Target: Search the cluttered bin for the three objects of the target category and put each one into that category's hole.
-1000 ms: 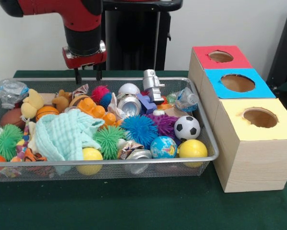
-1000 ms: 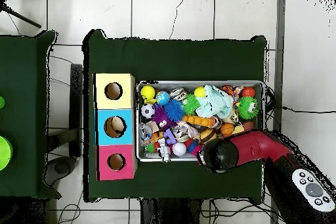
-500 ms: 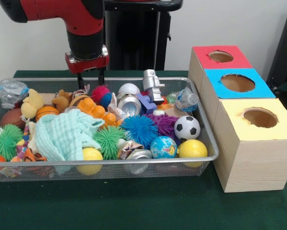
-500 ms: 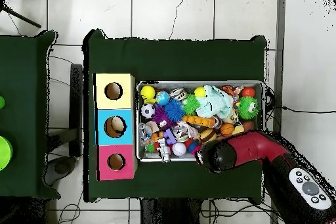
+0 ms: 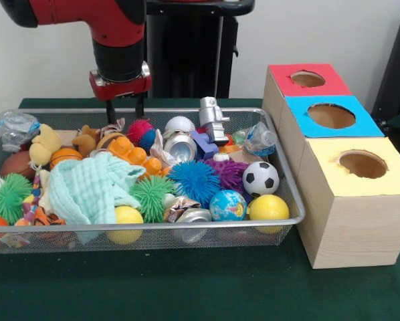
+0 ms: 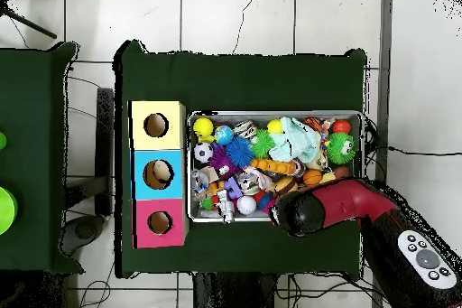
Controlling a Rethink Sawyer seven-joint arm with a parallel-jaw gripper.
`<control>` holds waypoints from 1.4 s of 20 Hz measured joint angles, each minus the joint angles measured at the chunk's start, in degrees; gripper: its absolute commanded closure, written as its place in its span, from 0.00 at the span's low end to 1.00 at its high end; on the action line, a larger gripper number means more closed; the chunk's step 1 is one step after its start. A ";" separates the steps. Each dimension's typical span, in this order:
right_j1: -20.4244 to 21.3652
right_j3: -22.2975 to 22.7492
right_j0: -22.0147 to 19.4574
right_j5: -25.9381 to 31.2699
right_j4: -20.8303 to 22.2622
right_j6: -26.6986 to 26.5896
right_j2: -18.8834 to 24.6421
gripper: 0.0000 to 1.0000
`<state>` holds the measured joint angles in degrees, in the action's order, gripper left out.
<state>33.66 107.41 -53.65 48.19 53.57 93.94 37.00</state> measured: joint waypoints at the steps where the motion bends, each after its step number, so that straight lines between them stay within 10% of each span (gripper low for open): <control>1: 0.71 -0.07 0.34 0.71 -0.19 0.00 0.03 0.00; 13: 7.90 -1.43 2.36 6.31 -1.55 0.00 1.20 0.00; 28: 3.09 -4.17 1.97 3.19 -1.16 0.00 1.21 0.00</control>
<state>36.75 103.24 -51.68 51.38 52.41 93.94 38.21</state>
